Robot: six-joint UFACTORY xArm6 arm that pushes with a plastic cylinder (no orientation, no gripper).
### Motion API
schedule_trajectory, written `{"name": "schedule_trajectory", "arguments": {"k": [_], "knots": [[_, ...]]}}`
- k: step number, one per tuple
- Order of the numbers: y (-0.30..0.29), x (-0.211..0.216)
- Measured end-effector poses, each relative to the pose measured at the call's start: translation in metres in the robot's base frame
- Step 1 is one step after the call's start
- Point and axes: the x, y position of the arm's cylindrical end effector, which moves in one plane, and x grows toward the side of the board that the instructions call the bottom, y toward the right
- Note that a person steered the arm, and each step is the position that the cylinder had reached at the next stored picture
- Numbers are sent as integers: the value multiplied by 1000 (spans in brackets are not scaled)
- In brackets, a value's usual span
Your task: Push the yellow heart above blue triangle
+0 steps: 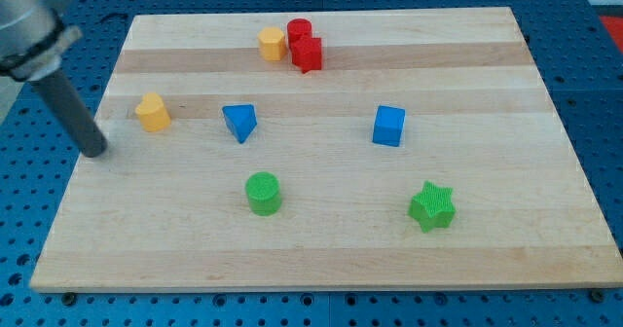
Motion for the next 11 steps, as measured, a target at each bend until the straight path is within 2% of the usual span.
{"name": "schedule_trajectory", "arguments": {"k": [1, 2, 3, 4, 6, 7, 8, 9, 10, 11], "knots": [[55, -24], [50, -22], [-21, 10], [-37, -5], [79, -55], [109, -69], [56, -44], [6, -40], [17, -68], [73, -93]]}}
